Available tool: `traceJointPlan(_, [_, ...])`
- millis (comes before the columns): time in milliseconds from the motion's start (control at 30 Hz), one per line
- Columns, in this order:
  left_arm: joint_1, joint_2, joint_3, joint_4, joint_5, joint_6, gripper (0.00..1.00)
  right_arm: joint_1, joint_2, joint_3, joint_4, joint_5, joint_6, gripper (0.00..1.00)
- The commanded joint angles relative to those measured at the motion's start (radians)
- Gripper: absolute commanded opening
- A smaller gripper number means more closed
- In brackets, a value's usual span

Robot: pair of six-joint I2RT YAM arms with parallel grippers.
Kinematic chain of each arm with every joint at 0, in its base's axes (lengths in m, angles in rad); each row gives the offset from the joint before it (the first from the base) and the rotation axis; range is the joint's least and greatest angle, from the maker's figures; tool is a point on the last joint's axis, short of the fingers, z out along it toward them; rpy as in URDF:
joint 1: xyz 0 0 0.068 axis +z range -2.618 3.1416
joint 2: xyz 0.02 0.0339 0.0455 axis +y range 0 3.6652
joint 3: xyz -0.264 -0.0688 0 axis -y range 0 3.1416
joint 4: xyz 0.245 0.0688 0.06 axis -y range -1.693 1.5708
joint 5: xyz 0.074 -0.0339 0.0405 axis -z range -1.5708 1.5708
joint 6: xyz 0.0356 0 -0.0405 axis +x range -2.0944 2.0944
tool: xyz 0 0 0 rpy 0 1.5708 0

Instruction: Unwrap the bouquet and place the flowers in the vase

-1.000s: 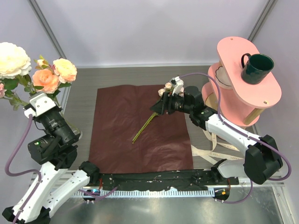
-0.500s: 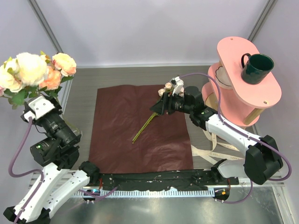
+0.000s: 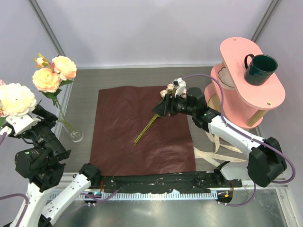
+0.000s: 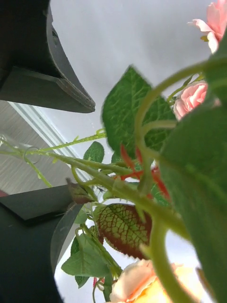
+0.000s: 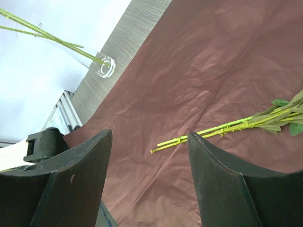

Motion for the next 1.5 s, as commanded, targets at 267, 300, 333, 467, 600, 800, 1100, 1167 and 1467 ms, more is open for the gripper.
traceJointPlan(267, [0.003, 0.111, 0.32, -0.608, -0.097, -0.358, 0.75, 0.0, 0.006, -0.007, 0.051, -0.023, 0.026, 0.7])
traceJointPlan(300, [0.003, 0.134, 0.343, -0.729, -0.099, -0.442, 0.76, 0.002, 0.006, -0.004, 0.045, -0.024, 0.026, 0.7])
traceJointPlan(333, [0.003, 0.144, 0.365, -0.789, -0.09, -0.483, 0.77, 0.002, 0.004, -0.003, 0.039, -0.023, 0.025, 0.7])
traceJointPlan(467, [0.003, 0.195, 0.455, -1.021, -0.052, -0.65, 0.78, 0.002, 0.0, 0.0, 0.027, -0.023, 0.025, 0.7])
traceJointPlan(600, [0.003, 0.261, 0.523, -1.153, -0.015, -0.693, 0.8, 0.002, 0.0, 0.002, 0.025, -0.026, 0.031, 0.7])
traceJointPlan(800, [0.003, 0.306, 0.6, -1.296, 0.039, -0.808, 0.81, 0.003, -0.009, 0.0, 0.014, -0.026, 0.031, 0.7])
traceJointPlan(1100, [0.001, 0.191, 0.735, -1.442, 0.541, -1.003, 0.81, 0.003, 0.029, 0.003, -0.015, 0.041, 0.072, 0.69])
traceJointPlan(1167, [0.001, 0.171, 0.727, -1.416, 0.66, -0.983, 0.81, 0.003, 0.07, 0.014, -0.021, 0.072, 0.12, 0.68])
traceJointPlan(1467, [-0.002, 0.164, 0.721, -1.178, 1.247, -0.942, 0.79, 0.002, 0.228, 0.057, -0.096, 0.411, 0.325, 0.54])
